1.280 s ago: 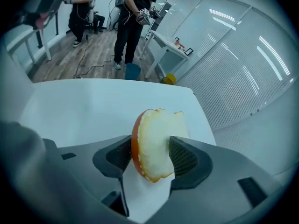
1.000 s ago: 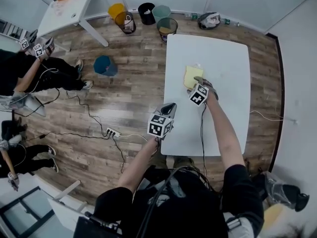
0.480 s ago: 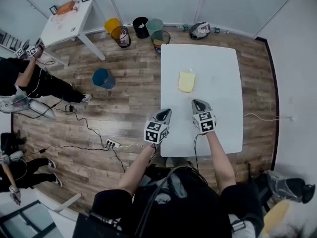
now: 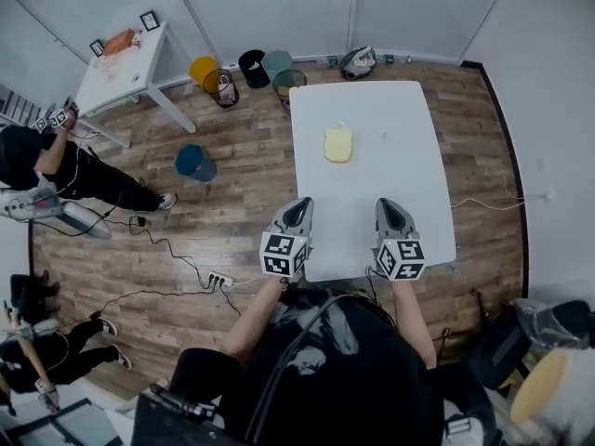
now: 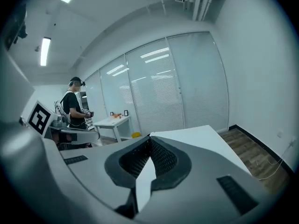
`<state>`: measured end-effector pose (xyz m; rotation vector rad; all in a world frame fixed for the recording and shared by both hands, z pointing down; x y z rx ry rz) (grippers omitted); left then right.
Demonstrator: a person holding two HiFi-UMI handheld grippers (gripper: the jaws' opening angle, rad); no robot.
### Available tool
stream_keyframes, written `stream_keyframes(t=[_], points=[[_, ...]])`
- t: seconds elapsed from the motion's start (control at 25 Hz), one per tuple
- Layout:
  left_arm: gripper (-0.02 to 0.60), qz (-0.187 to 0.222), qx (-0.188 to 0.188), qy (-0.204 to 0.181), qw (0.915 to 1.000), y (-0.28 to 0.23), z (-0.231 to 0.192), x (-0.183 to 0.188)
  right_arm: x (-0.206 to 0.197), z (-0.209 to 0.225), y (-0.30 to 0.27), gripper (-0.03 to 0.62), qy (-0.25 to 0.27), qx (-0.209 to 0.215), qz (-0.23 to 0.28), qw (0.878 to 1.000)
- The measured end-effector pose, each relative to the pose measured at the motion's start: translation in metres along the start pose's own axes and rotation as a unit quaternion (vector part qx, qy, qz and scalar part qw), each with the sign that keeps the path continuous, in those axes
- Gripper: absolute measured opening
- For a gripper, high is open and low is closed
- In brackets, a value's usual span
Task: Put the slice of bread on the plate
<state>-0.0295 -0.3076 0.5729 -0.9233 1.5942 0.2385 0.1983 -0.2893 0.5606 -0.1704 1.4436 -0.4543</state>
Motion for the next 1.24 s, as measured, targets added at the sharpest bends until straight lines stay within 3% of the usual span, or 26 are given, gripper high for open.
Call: stream_keyframes(t=[0.24,0.76,1.24], points=[[0.008,0.012,0.002,-0.027,0.9996,0.007,0.013,0.014,0.005,-0.019,0.009,0.006,0.001,0.026,0.019,0.999],[0.008,0.025,0.026,-0.025,0.9990,0.022,0.019,0.016,0.018,-0.019,0.018,0.006,0.015,0.033,0.032,0.999],[0.008,0.022,0.021,-0.025,0.9992,0.017,0.022,0.016,0.017,-0.027,0.015,0.006,0.020,0.048,0.028,0.998]])
Point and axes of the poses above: the fingertips, and each gripper's own axes: y backward along the fingers, z to its right, x out of its top, the point moved 6 cm from there along y, backward along the fingers, and after that the axes turned 9 degrees about -x, right-handed, at the moved point
